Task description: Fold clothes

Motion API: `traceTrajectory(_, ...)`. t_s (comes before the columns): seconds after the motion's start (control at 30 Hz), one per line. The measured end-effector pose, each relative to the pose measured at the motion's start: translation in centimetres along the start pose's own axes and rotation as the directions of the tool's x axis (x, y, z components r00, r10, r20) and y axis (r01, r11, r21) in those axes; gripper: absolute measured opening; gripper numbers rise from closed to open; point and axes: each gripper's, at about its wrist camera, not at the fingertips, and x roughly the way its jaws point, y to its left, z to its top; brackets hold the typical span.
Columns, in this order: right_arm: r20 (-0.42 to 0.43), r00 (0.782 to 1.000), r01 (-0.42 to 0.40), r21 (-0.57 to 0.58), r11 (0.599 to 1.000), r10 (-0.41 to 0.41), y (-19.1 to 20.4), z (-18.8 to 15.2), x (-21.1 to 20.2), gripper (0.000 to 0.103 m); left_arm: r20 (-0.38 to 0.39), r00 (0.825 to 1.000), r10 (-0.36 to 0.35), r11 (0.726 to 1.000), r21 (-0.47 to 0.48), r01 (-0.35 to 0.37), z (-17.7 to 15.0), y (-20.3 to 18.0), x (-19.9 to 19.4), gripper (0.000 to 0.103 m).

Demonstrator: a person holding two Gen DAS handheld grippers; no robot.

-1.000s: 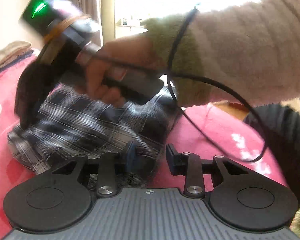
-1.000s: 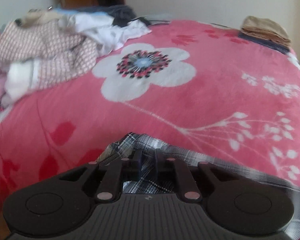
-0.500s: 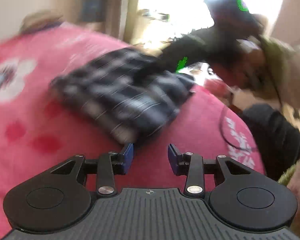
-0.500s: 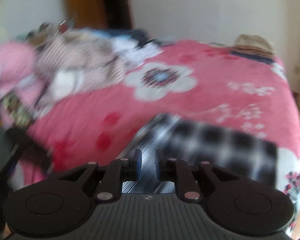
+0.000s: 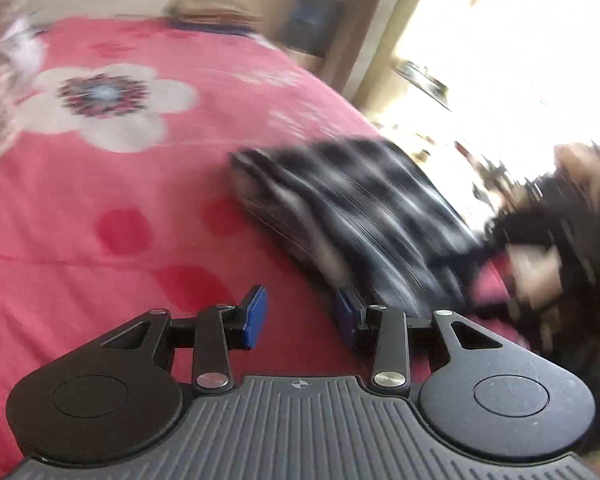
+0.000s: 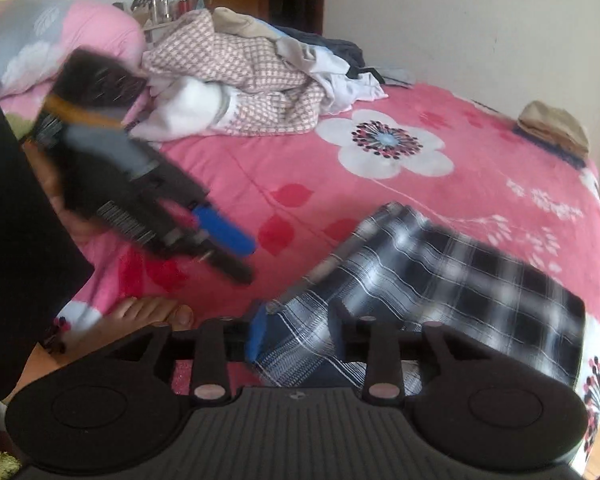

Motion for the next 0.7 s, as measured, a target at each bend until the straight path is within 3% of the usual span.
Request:
traceTrajectory(0.13,-0.010,0.997,0.073,0.084,0.994,-0.073,-0.3,1.0,1.9,0.044,0.064,0.997,0.031,0.995,-0.101,-0.025,2.3,1.3,0.4,0.038)
traceTrajectory(0.23,-0.003,0.987,0.162,0.174,0.971,-0.163,-1.1,2.3,3.2,0.044,0.064,0.992,0.109,0.987,-0.127,-0.100,3.4,1.9,1.1,0.038)
traceTrajectory(0.33,-0.001,0.977,0.210,0.209,0.955,-0.214,-1.8,3.9,4.7,0.044,0.069,0.988,0.140,0.981,-0.148,-0.129,3.8,2.7,1.3,0.038)
traceTrajectory(0.5,-0.037,0.961,0.277,0.140,0.951,-0.274,-1.3,5.3,7.1,0.044,0.065,0.985,0.159,0.977,-0.153,-0.148,3.7,3.4,1.2,0.038)
traceTrajectory(0.7,-0.094,0.944,0.322,0.074,0.944,-0.315,-0.8,5.6,9.1,0.042,0.043,0.991,0.128,0.983,-0.136,-0.121,3.6,3.8,1.9,0.038)
